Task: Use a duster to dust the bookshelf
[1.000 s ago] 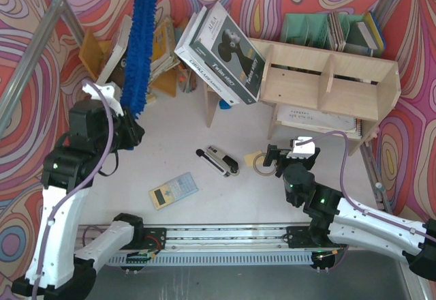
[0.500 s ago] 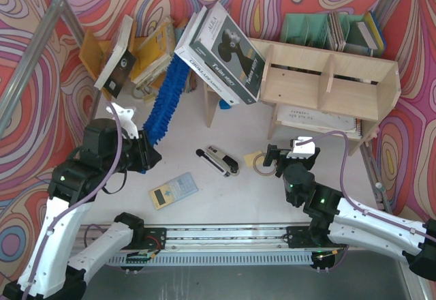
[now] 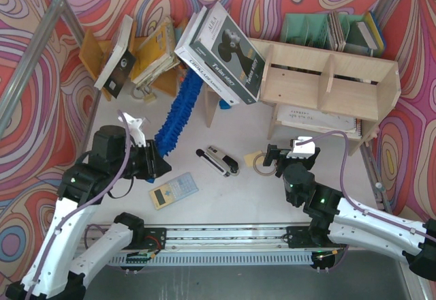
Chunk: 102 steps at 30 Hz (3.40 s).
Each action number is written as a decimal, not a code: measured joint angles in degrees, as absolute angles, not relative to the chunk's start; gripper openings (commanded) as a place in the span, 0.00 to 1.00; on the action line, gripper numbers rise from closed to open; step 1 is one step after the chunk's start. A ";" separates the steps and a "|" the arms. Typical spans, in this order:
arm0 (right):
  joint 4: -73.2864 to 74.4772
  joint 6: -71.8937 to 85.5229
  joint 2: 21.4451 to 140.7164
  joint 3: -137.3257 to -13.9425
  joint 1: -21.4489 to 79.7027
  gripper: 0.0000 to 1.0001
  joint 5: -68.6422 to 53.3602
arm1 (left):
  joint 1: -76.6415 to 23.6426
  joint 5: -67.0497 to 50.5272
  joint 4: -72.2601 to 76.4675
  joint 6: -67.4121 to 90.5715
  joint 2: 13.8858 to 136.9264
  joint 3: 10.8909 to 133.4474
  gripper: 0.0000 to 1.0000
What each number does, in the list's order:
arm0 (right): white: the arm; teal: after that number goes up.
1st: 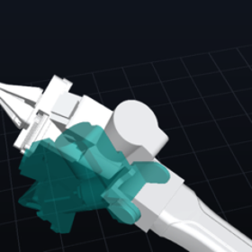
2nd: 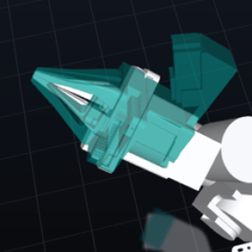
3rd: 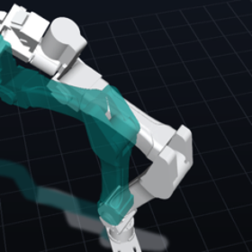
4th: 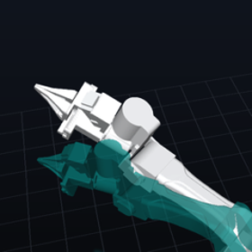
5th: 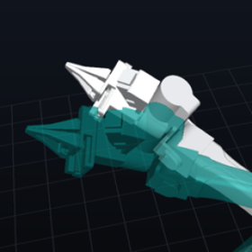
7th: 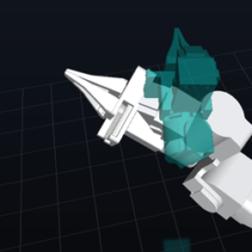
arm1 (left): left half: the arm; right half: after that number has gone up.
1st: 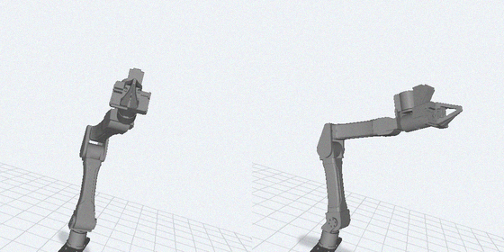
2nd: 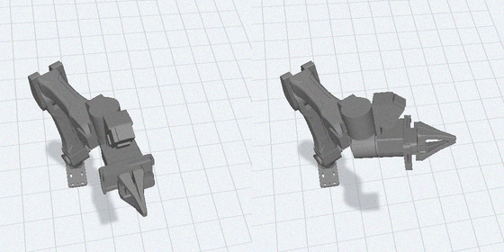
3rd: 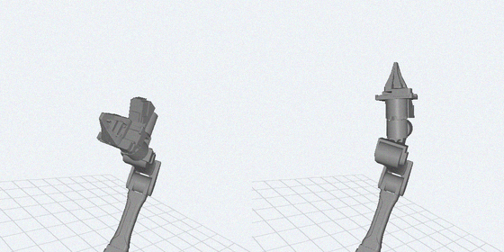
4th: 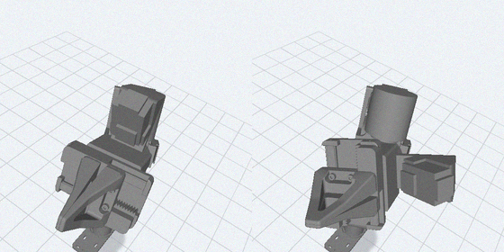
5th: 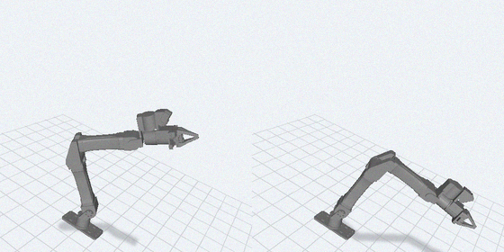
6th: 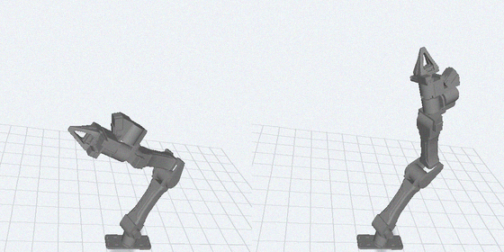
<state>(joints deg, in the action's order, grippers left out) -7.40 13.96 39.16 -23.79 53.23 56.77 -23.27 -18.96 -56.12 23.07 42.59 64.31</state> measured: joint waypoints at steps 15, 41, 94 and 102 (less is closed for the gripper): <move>-7.53 13.89 40.82 -23.97 53.19 0.99 56.75 | -23.29 -18.20 -52.16 26.37 43.94 57.17 0.00; -7.57 13.98 39.44 -24.38 52.90 0.99 56.58 | -23.33 -20.12 -48.86 25.17 45.15 57.69 0.00; -11.25 4.05 29.15 -22.79 52.86 0.99 47.27 | -23.38 -19.77 -37.95 29.71 49.95 48.14 0.00; -13.15 6.33 27.14 -21.58 52.86 0.98 52.62 | -23.38 -20.14 -36.60 30.65 51.33 46.04 0.00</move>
<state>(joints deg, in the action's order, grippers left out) -13.15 6.33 27.14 -21.58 52.86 52.62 -23.38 -20.14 -36.60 30.65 51.33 46.04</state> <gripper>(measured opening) 0.894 0.346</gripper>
